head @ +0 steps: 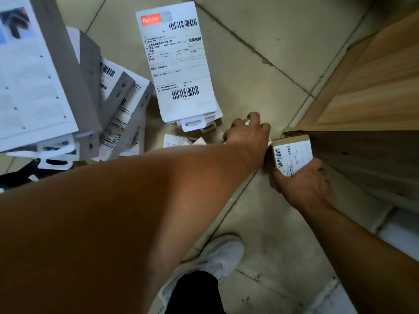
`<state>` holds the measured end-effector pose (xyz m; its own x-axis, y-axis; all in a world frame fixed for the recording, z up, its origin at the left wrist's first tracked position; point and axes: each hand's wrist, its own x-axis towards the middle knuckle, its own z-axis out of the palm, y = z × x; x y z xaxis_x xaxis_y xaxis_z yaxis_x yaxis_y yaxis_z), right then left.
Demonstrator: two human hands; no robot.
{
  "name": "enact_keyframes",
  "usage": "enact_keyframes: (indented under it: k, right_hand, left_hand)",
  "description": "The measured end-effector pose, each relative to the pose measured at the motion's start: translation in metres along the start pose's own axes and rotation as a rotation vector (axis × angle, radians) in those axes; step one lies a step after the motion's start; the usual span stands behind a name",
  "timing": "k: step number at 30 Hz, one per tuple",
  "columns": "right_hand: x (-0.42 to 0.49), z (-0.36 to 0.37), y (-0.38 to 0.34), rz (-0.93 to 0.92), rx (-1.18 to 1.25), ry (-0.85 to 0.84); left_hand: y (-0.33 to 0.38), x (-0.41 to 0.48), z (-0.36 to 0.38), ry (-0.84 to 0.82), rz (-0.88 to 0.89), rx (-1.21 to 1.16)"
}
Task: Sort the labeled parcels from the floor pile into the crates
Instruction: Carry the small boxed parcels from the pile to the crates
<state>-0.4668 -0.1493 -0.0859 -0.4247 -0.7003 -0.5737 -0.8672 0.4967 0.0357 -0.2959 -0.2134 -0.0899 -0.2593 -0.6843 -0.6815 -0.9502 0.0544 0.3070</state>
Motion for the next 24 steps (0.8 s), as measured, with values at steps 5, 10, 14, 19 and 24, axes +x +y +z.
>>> enact_keyframes:
  k: [5,10,14,19,24]
  right_hand:
    - [-0.045,-0.049,0.007,-0.029,-0.005,0.014]
    - [-0.111,-0.117,-0.005,-0.058,0.037,0.048]
    - [-0.185,-0.173,-0.024,-0.089,0.081,-0.032]
    - [-0.293,-0.245,-0.067,-0.144,0.126,-0.127]
    - [-0.387,-0.329,-0.113,-0.259,0.223,-0.072]
  left_hand:
    - [0.010,-0.037,-0.038,0.258,0.074,-0.130]
    - [0.011,-0.102,-0.095,0.352,0.106,-0.296]
    - [-0.009,-0.182,-0.165,0.336,0.072,-0.381]
    - [-0.043,-0.291,-0.257,0.311,-0.009,-0.416]
    - [-0.053,-0.411,-0.341,0.434,-0.125,-0.497]
